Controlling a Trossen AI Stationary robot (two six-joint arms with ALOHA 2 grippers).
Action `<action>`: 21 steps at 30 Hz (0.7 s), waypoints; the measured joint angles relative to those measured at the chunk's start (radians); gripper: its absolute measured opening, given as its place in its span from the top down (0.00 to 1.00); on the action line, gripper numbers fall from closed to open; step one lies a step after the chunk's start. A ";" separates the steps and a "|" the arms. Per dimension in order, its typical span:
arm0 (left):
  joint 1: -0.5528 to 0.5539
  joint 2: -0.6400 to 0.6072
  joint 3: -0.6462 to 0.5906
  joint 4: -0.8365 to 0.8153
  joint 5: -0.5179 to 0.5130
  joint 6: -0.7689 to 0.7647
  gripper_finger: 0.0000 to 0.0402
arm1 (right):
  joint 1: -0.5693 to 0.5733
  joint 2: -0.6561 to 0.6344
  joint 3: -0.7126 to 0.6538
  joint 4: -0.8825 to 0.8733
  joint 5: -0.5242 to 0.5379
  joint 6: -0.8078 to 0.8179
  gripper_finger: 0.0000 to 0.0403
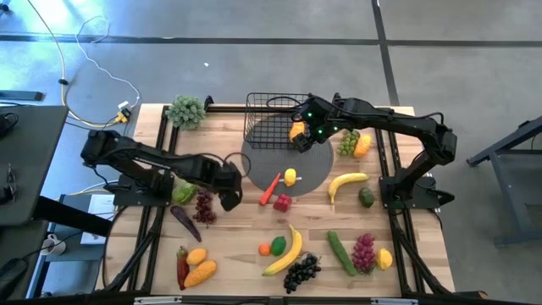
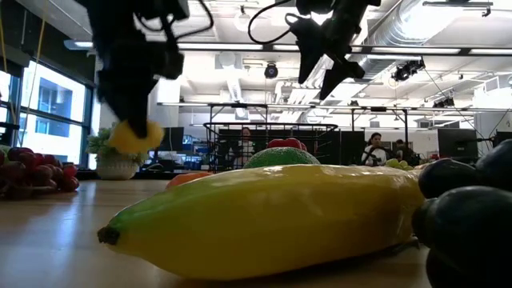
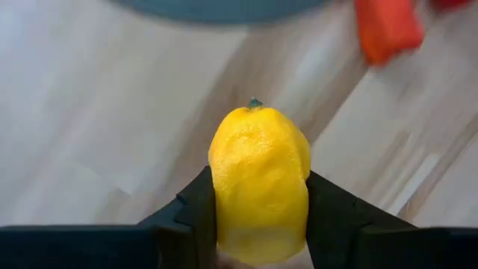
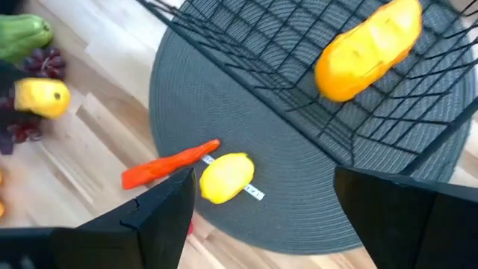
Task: Build produce basket
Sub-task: Put the yellow lemon into the wire basket
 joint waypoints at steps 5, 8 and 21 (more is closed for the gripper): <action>0.058 -0.058 0.063 0.020 -0.066 0.119 0.66 | 0.041 0.000 0.000 -0.002 -0.017 0.056 0.26; 0.107 -0.073 0.098 0.030 -0.104 0.205 0.66 | 0.074 0.000 0.000 -0.005 -0.016 0.103 0.26; 0.379 -0.073 0.151 0.212 -0.009 0.490 0.66 | 0.225 0.000 0.000 -0.021 0.151 0.404 0.26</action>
